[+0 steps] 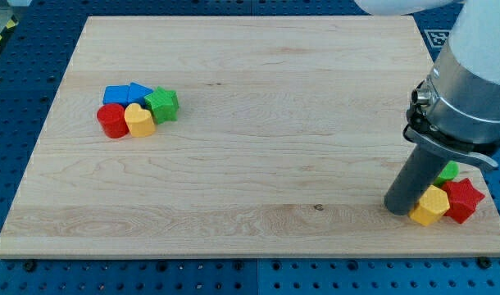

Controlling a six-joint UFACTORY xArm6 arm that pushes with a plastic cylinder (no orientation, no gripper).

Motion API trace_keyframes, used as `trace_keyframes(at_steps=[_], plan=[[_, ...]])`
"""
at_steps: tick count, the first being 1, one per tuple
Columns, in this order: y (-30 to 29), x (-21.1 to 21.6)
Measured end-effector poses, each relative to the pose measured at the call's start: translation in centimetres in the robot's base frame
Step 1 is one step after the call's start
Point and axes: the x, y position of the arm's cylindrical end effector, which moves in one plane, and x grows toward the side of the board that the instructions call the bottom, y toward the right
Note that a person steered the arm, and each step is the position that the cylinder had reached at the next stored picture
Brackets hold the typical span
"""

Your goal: Move away from the yellow hexagon

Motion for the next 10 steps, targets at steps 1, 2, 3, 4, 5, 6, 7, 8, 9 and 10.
trace_keyframes(at_steps=[1,2,3,4,5,6,7,8,9,10], plan=[[-3.2,0.0],[-6.5,0.0],[-6.8,0.0],[-8.9,0.3],[-12.4,0.6],[-13.3,0.6],[-13.3,0.6],[-15.5,0.9],[-17.5,1.1],[-18.8,1.5]])
